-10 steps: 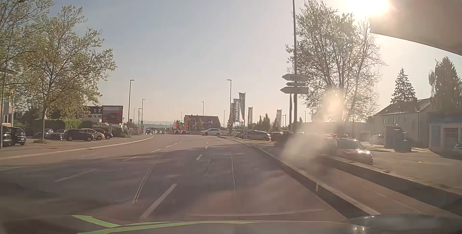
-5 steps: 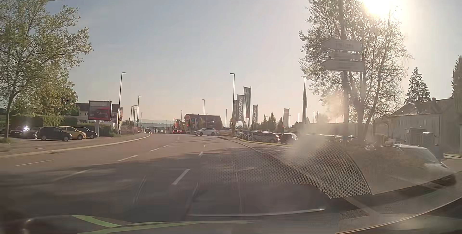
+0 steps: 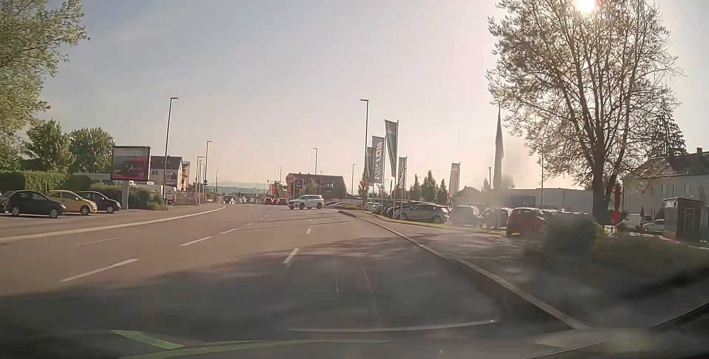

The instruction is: Follow the waypoints while adhering to traffic rules and regulations

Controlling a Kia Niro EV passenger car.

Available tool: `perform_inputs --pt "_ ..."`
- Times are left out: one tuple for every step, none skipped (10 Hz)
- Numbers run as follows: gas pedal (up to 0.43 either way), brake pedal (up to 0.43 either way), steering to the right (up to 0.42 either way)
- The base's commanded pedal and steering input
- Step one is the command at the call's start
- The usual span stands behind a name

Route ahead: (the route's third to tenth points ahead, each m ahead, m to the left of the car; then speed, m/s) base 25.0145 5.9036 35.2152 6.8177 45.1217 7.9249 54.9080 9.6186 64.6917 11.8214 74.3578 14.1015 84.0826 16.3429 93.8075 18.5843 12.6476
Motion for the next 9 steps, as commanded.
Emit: perform_inputs --pt "0.0 0.116 -0.01" --pt "0.0 0.122 -0.011" --pt "0.0 0.128 -0.011" --pt "0.0 0.134 -0.011" --pt "0.0 0.134 -0.012" --pt "0.0 0.14 -0.013" --pt "0.0 0.14 -0.014" --pt "0.0 0.14 -0.014" --pt "0.0 0.134 -0.014"
